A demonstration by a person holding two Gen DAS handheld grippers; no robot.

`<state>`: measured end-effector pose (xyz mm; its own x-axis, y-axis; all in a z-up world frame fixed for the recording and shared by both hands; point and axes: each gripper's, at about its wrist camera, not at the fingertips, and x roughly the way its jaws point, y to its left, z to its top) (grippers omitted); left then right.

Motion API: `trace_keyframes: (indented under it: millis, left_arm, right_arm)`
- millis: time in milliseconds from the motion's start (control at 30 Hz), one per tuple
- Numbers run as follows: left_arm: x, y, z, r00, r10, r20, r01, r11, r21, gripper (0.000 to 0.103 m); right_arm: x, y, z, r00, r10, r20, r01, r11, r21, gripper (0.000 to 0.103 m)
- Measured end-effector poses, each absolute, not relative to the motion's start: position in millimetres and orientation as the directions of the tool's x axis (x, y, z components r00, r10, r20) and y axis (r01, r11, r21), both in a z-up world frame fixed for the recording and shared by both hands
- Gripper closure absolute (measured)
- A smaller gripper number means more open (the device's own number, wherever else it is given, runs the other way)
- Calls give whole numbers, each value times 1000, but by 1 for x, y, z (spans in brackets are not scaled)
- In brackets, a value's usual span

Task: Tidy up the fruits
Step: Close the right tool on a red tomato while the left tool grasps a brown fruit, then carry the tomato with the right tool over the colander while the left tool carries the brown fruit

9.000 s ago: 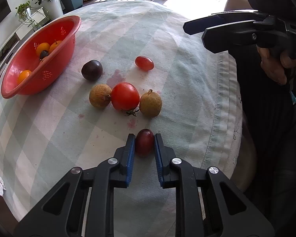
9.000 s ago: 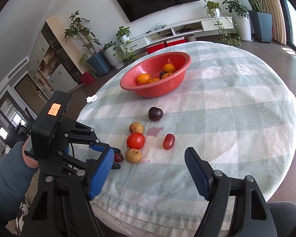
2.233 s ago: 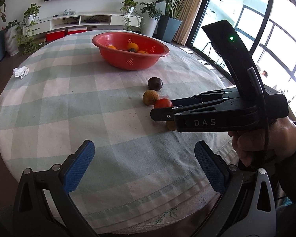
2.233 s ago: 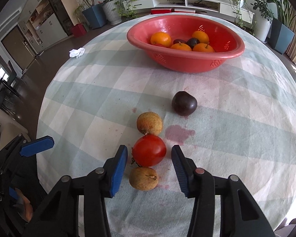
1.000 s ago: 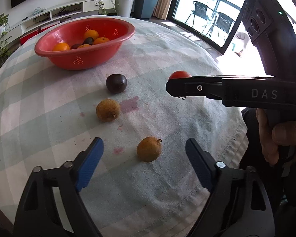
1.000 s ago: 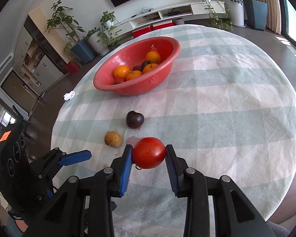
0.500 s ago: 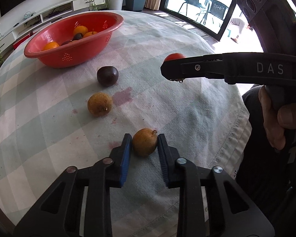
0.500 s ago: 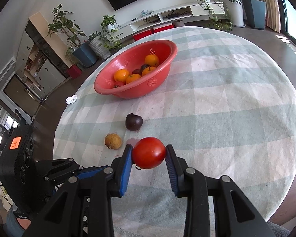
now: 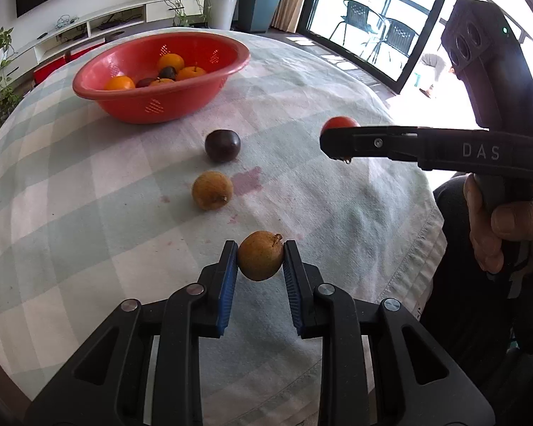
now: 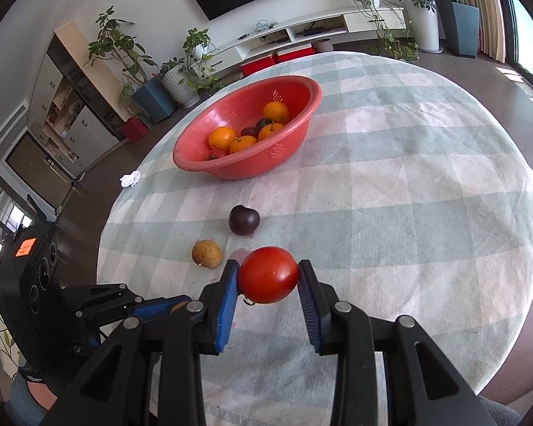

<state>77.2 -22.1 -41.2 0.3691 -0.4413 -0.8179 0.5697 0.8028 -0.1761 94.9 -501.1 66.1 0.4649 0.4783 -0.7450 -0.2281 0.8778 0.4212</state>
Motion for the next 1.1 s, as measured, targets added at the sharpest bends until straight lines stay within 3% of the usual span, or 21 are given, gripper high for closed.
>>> trace_keyframes:
  millis: [567, 1100]
  left_arm:
    - [199, 21, 48, 562, -433, -705, 476, 866, -152, 79]
    - [289, -27, -12, 503, -355, -789, 491, 868, -77, 79]
  right_arm:
    - [158, -505, 134, 583, 431, -688, -295, 902, 315, 67]
    - [274, -445, 88, 470, 397, -788, -320, 909, 267, 67]
